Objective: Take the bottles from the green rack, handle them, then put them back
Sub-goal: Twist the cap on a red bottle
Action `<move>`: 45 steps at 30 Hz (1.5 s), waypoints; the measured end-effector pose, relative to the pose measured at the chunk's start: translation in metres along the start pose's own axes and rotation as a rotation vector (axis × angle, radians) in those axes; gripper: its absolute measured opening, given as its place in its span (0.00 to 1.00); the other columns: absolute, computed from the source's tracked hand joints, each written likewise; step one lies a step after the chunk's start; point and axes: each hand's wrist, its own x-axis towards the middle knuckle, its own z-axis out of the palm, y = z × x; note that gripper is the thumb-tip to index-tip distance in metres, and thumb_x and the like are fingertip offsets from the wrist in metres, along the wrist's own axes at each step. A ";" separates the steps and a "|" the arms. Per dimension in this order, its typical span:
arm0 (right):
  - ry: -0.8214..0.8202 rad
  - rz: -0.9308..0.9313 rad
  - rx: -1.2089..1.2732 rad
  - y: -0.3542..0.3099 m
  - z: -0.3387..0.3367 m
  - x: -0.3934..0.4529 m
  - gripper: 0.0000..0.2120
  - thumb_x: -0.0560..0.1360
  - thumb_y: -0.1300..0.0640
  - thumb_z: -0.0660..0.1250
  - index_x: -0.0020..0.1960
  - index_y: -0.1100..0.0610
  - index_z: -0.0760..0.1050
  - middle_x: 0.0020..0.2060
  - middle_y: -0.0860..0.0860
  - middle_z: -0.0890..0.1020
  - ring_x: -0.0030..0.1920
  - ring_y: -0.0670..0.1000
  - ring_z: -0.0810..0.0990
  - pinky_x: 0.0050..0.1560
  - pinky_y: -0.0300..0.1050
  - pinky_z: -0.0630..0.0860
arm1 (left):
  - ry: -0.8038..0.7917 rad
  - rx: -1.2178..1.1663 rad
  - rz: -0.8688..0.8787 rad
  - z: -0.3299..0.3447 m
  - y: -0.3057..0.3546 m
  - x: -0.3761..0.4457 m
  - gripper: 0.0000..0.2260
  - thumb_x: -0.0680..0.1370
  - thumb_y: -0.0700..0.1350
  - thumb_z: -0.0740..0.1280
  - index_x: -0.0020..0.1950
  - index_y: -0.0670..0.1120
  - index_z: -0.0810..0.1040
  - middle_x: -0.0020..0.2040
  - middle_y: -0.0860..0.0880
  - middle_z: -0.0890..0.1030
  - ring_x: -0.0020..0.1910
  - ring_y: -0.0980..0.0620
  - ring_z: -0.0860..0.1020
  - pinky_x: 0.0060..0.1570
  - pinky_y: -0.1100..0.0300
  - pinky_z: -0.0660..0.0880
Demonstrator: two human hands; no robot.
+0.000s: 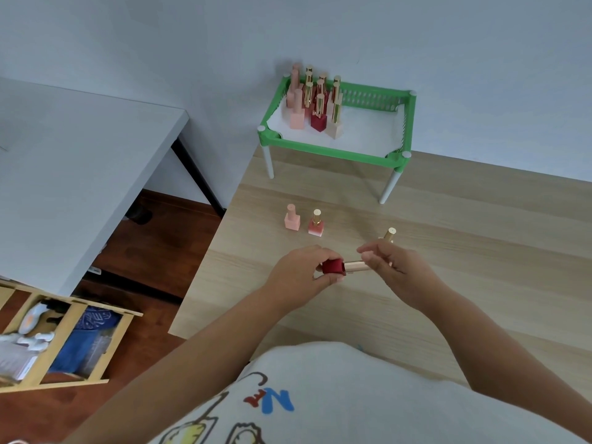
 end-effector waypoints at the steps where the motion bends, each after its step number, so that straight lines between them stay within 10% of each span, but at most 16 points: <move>1: -0.008 -0.014 -0.027 -0.001 -0.001 -0.001 0.09 0.73 0.41 0.63 0.52 0.40 0.75 0.37 0.39 0.79 0.36 0.39 0.74 0.37 0.28 0.69 | 0.002 -0.001 -0.005 0.000 -0.001 0.000 0.11 0.74 0.53 0.71 0.55 0.54 0.80 0.48 0.56 0.81 0.46 0.57 0.77 0.50 0.54 0.76; 6: -0.013 -0.081 -0.153 -0.002 0.000 0.000 0.08 0.72 0.56 0.71 0.51 0.48 0.79 0.39 0.39 0.76 0.41 0.40 0.74 0.42 0.30 0.66 | 0.005 -0.001 -0.001 0.001 -0.003 0.002 0.11 0.74 0.52 0.71 0.56 0.53 0.80 0.49 0.56 0.81 0.46 0.57 0.77 0.51 0.55 0.75; 17: 0.056 -0.045 -0.296 -0.005 0.012 0.009 0.12 0.80 0.55 0.58 0.45 0.61 0.76 0.34 0.47 0.71 0.37 0.52 0.71 0.37 0.42 0.62 | 0.044 -0.015 0.058 0.008 0.001 0.006 0.10 0.75 0.51 0.70 0.54 0.48 0.80 0.44 0.52 0.81 0.42 0.55 0.76 0.46 0.55 0.74; 30: -0.031 0.012 -0.152 -0.009 0.014 0.032 0.09 0.74 0.55 0.68 0.54 0.48 0.78 0.39 0.40 0.78 0.39 0.38 0.75 0.38 0.31 0.66 | 0.089 -0.290 -0.190 0.031 -0.033 0.011 0.13 0.74 0.52 0.71 0.58 0.53 0.79 0.53 0.57 0.82 0.54 0.57 0.78 0.54 0.54 0.76; 38: -0.047 0.120 -0.350 0.000 0.012 0.080 0.11 0.76 0.53 0.64 0.56 0.53 0.77 0.48 0.51 0.82 0.50 0.54 0.78 0.51 0.49 0.76 | -0.205 0.416 -0.173 0.054 -0.085 -0.013 0.31 0.79 0.62 0.55 0.78 0.55 0.48 0.79 0.53 0.41 0.77 0.46 0.39 0.74 0.44 0.41; 45: -0.093 0.084 -0.509 0.000 0.018 0.108 0.09 0.75 0.56 0.63 0.54 0.54 0.77 0.49 0.53 0.78 0.50 0.56 0.76 0.51 0.54 0.76 | -0.193 0.442 -0.188 0.063 -0.095 -0.016 0.31 0.77 0.65 0.51 0.77 0.60 0.44 0.79 0.57 0.39 0.77 0.48 0.37 0.73 0.43 0.38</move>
